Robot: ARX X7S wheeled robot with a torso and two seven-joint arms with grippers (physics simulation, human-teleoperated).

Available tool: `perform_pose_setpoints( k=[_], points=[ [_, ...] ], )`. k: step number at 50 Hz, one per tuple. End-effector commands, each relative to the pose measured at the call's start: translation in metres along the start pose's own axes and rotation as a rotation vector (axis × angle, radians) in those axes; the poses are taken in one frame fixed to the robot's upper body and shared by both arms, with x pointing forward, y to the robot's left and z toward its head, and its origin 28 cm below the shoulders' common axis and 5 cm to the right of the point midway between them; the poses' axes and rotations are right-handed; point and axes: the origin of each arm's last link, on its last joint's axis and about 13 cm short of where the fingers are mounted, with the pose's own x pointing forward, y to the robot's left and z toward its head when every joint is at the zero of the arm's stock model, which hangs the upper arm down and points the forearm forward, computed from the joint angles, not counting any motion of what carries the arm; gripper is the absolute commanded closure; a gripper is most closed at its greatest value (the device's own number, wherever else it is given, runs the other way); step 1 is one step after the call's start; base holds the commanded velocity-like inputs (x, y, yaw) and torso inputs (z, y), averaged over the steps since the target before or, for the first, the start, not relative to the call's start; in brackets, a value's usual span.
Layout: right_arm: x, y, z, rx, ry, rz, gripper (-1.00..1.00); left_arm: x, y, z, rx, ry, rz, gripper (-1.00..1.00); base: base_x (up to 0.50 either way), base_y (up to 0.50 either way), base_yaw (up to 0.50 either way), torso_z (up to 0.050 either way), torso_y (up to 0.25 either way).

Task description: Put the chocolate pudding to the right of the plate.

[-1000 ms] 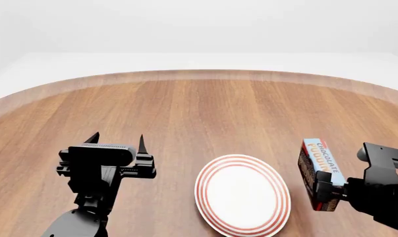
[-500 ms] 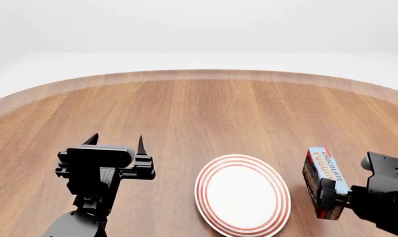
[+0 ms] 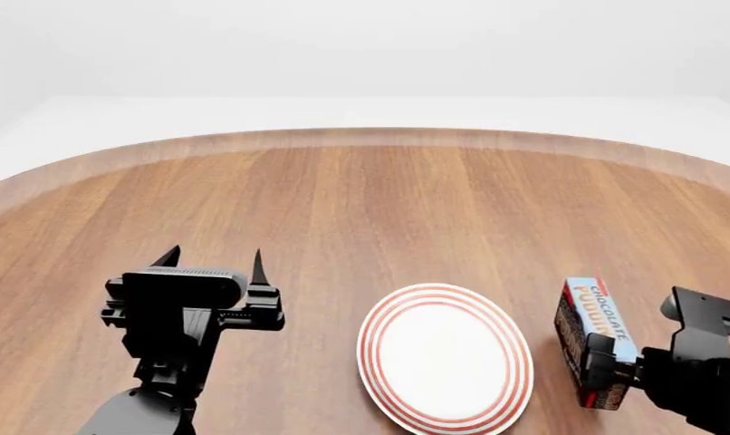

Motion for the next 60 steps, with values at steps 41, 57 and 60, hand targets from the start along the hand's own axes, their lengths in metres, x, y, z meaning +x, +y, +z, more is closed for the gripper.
perform_pose_setpoints(
  k=[41,57,60],
  points=[
    [-0.113,0.034,0.054,-0.087,-0.562,0.204,-1.00,0.001,0.000,0.003,-0.008,-0.008,-0.004,-1.00,0.00,0.00,0.00,0.000,0.000],
    [-0.129,0.079,0.025,-0.268,-0.876,0.246,-1.00,0.003,-0.003,0.019,-0.022,-0.050,-0.011,-1.00,0.00,0.00,0.00,0.000,0.000],
    [-0.130,0.083,0.018,-0.268,-0.973,0.217,-1.00,0.004,-0.003,0.021,-0.025,-0.059,-0.011,-1.00,0.00,0.00,0.00,0.000,0.000]
  ],
)
